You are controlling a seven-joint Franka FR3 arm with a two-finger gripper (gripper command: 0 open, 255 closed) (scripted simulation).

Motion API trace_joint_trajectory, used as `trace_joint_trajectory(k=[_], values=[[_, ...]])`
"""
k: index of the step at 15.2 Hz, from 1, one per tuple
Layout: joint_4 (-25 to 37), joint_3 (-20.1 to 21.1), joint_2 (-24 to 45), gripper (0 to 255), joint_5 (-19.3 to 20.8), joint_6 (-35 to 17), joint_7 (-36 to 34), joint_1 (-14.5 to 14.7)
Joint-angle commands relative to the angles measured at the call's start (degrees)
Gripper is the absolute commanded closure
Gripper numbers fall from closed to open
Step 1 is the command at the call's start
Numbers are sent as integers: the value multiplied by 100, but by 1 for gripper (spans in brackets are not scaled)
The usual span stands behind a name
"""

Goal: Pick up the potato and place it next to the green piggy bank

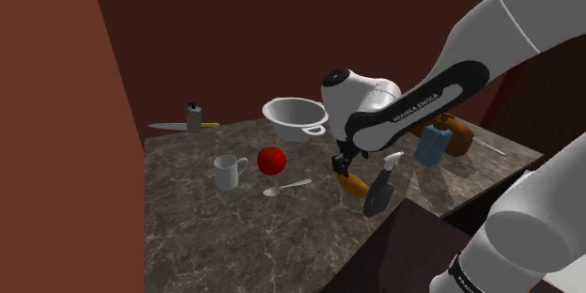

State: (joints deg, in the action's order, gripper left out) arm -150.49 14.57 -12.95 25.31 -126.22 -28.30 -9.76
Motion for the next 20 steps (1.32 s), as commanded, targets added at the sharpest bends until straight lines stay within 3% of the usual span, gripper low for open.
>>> trace_joint_trajectory(k=[1,7,15,20], values=[[2,100,435,0,433,-178,-489,-118],[375,24,1950,0,1929,-376,-1943,-334],[345,-256,2434,0,2603,-789,-2341,-455],[345,-257,2434,0,2603,-789,-2341,-455]])
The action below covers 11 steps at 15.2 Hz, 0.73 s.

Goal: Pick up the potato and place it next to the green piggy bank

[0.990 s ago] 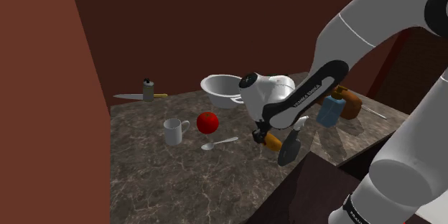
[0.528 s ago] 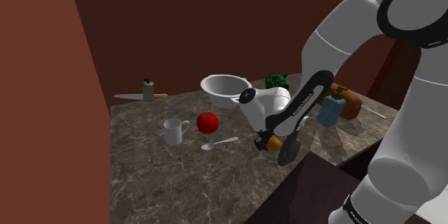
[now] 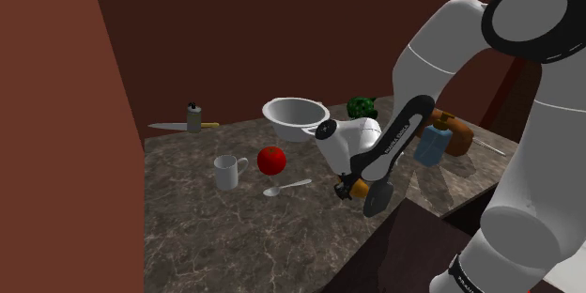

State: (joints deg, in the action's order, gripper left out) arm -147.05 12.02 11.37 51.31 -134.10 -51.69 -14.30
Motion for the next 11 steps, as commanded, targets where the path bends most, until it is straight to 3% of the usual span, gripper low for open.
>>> trace_joint_trajectory(k=[1,3,4,11], values=[[0,-1,2,0,3,-2,-2,0],[0,-1,2,0,2,-1,-2,0],[0,-1,2,255,2,-1,-2,0],[2,0,3,255,1,0,-2,1]])
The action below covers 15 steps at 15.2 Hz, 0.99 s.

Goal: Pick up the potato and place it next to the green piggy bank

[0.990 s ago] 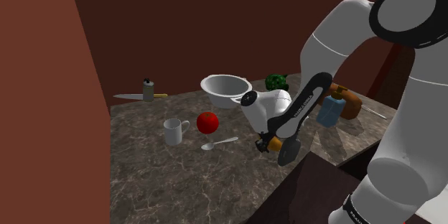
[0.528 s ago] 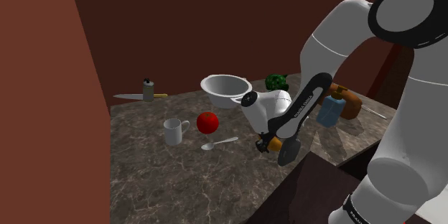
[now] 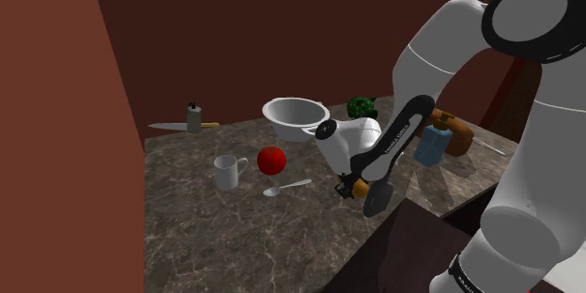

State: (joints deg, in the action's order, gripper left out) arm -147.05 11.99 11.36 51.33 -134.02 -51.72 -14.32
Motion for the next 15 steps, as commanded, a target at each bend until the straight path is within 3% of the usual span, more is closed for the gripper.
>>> trace_joint_trajectory(k=[1,15], values=[[3,3,6,255,1,-8,0,2],[-192,179,-1178,255,-978,558,1045,0]])
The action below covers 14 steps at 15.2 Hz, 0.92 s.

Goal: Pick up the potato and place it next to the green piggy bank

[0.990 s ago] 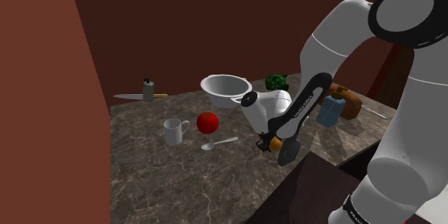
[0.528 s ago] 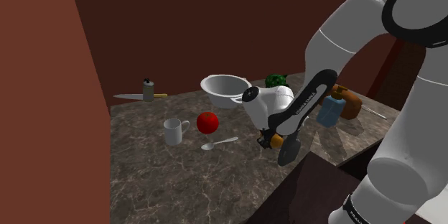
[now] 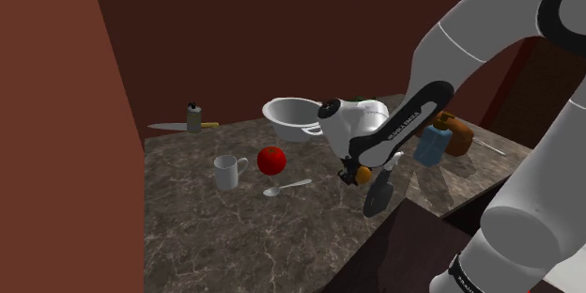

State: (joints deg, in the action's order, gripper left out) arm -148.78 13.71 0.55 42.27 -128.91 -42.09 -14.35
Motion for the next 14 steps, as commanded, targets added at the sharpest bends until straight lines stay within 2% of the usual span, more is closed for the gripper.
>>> trace_joint_trajectory(k=[1,14], values=[[-22,13,-182,255,-141,100,158,10],[87,17,-1161,255,-869,875,1051,135]])
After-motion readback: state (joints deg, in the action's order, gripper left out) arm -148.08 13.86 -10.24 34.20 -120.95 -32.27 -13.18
